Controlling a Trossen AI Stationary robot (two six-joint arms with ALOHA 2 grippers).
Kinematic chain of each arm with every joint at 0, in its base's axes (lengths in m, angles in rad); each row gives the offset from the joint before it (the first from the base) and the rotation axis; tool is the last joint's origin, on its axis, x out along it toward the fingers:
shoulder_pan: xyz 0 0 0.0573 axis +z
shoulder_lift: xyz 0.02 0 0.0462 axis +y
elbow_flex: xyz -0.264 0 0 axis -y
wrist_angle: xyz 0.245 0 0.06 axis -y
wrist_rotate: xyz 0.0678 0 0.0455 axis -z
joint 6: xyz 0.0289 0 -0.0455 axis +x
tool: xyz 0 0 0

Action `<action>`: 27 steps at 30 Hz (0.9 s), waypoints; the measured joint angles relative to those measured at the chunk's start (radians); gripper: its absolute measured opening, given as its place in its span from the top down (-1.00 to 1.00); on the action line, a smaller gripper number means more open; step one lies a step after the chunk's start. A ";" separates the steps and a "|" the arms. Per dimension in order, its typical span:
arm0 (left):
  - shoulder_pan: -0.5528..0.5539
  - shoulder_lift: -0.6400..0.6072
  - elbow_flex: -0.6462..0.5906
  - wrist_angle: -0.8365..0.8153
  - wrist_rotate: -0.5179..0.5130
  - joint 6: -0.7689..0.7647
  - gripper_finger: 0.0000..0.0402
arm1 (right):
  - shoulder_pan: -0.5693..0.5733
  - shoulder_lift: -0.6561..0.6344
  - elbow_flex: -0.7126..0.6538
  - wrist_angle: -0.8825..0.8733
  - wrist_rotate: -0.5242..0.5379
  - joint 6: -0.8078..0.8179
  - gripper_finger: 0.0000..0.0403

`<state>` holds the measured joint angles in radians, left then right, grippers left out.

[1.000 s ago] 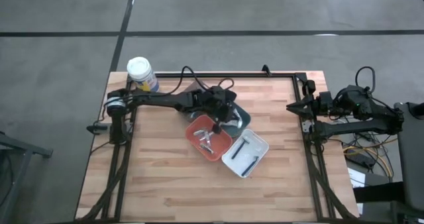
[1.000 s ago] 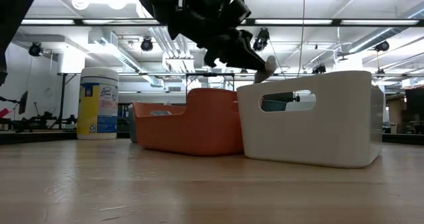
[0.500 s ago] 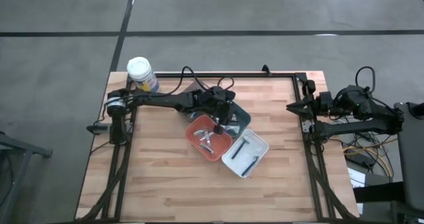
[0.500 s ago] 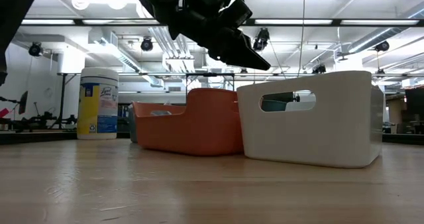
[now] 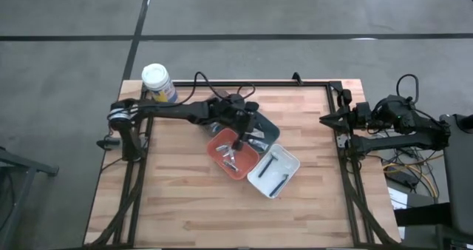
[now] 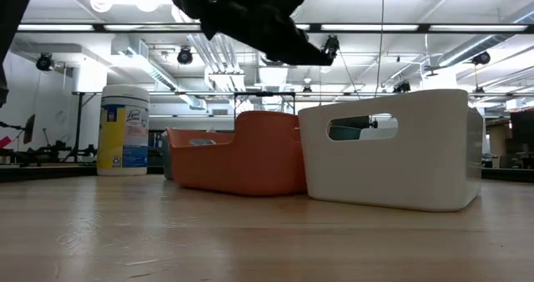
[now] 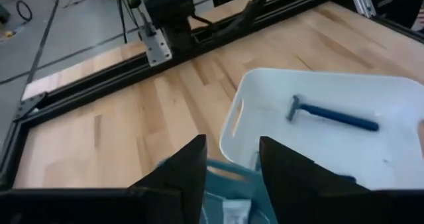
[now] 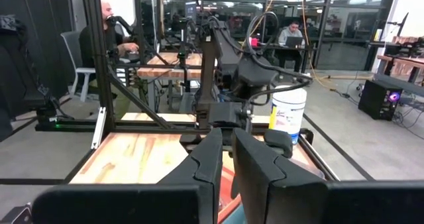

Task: Pick & Place Travel size toiletries
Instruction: Return to Home Position

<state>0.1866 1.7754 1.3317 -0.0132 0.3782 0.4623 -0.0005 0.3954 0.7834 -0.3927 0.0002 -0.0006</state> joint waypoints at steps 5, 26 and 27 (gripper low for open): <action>0.009 -0.072 -0.110 0.079 -0.001 0.000 0.30 | 0.000 0.000 0.000 0.000 0.000 0.000 0.83; 0.074 -0.624 -0.780 0.746 -0.014 -0.198 0.32 | 0.000 0.000 0.000 0.000 0.000 -0.002 0.83; 0.077 -0.645 -0.797 0.747 -0.014 -0.214 0.32 | 0.000 0.000 0.000 0.000 0.000 -0.001 0.83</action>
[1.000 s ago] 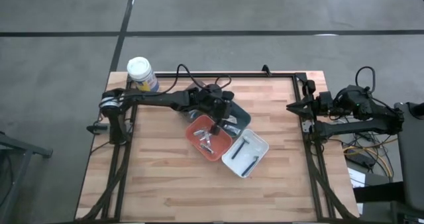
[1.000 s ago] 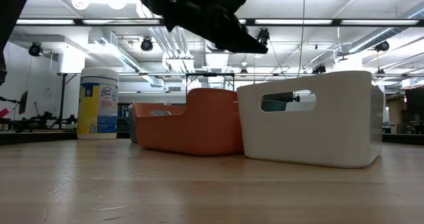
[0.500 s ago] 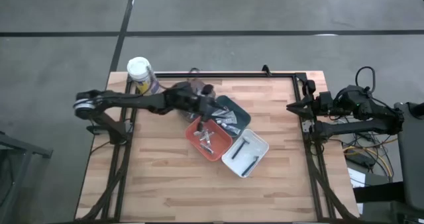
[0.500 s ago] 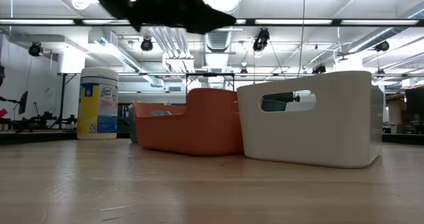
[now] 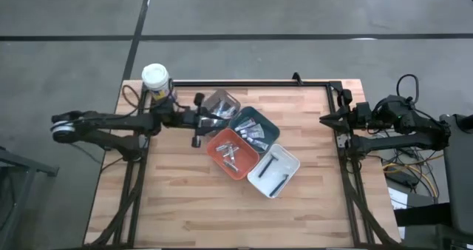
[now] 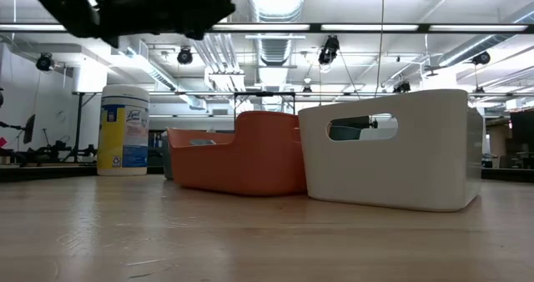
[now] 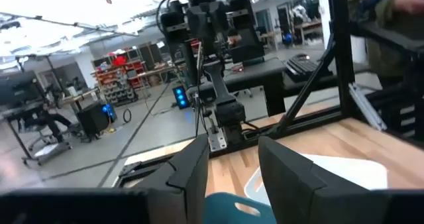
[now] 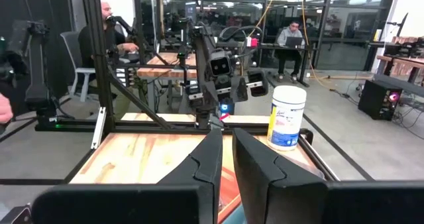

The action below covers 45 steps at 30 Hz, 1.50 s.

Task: Pick & Place Travel size toiletries
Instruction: Return to Home Position

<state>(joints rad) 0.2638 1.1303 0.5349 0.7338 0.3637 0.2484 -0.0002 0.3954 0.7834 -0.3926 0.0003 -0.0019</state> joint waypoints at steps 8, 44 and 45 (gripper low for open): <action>0.003 -0.158 -0.150 0.000 -0.012 -0.160 0.32 | 0.000 0.000 0.000 0.000 0.000 0.000 0.83; -0.032 -0.911 -0.527 -0.509 -0.264 -0.139 0.45 | 0.000 0.000 0.000 0.000 0.000 0.001 0.83; -0.032 -0.933 -0.527 -0.540 -0.267 -0.129 0.45 | 0.000 0.000 0.000 0.000 0.000 0.000 0.83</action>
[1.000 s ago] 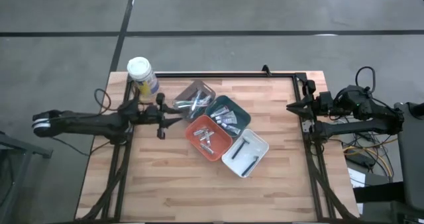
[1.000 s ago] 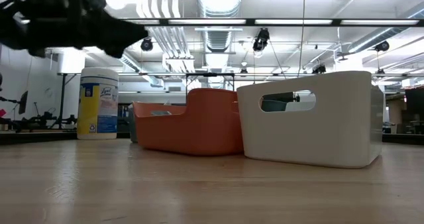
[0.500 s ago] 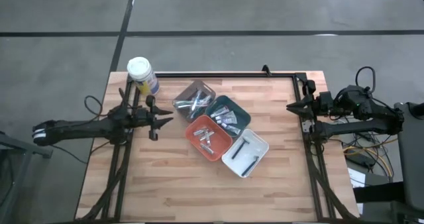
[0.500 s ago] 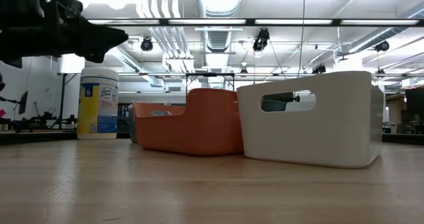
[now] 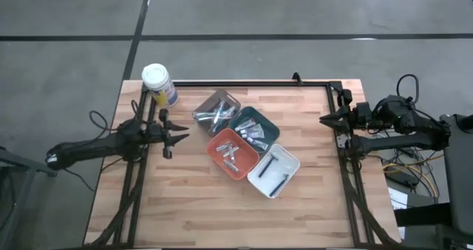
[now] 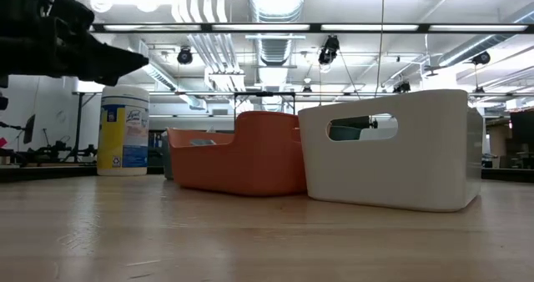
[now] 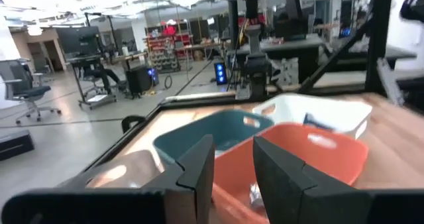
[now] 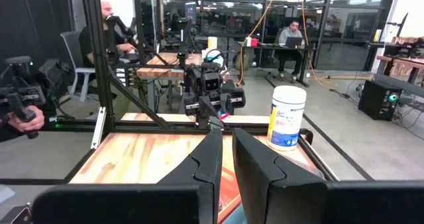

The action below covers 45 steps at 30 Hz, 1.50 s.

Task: Pick & Place Travel size toiletries
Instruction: Return to Home Position

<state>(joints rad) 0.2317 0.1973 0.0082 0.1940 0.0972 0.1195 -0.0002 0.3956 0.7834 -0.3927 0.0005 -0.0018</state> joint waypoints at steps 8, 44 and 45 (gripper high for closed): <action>0.002 -0.179 -0.001 -0.150 -0.054 0.089 0.45 | 0.000 0.000 0.000 0.000 0.000 0.001 0.83; 0.004 -0.150 -0.002 -0.158 0.086 0.158 0.44 | 0.000 0.000 0.000 0.000 0.000 0.000 0.83; 0.004 -0.150 -0.002 -0.159 0.077 0.153 0.44 | 0.000 0.000 0.000 0.000 0.000 0.001 0.83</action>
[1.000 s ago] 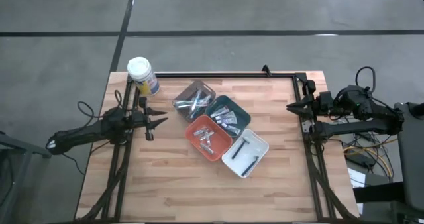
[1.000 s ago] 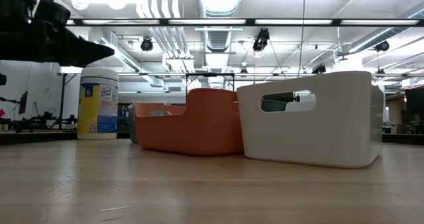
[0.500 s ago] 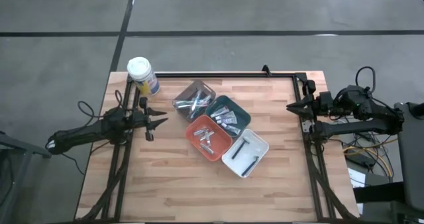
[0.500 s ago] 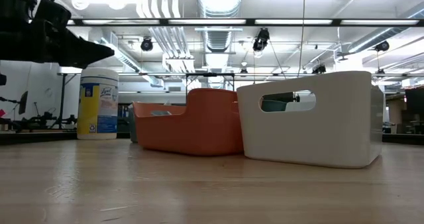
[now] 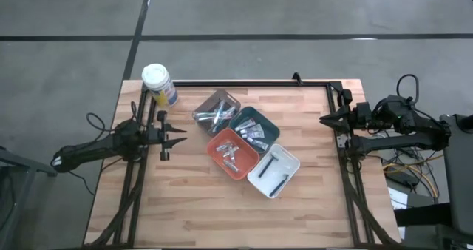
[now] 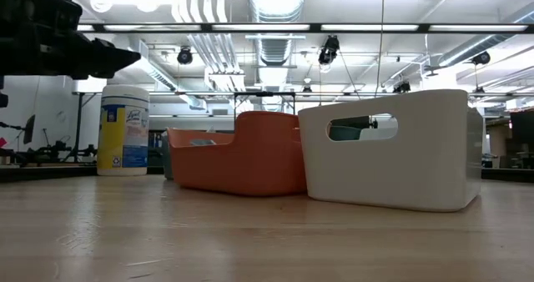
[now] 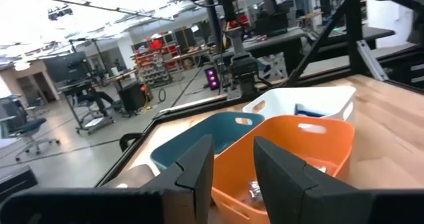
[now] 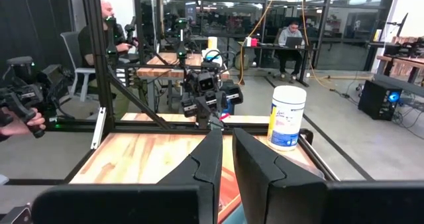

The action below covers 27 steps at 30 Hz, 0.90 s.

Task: Pick & Place Travel size toiletries
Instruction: Return to Home Position

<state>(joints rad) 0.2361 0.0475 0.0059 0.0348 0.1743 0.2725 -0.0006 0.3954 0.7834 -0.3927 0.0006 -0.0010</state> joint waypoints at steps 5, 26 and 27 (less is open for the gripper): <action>0.007 0.000 0.000 -0.002 -0.018 -0.002 0.44 | 0.000 0.000 0.000 0.000 0.000 0.000 0.83; 0.009 0.001 0.000 -0.008 -0.018 -0.105 0.44 | 0.000 0.000 0.000 0.000 0.000 -0.001 0.83; 0.009 0.001 0.000 -0.009 -0.018 -0.106 0.44 | 0.000 0.000 0.000 0.000 0.000 -0.001 0.83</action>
<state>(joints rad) 0.2454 0.0483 0.0059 0.0260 0.1567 0.1669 -0.0002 0.3958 0.7834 -0.3927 0.0002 -0.0015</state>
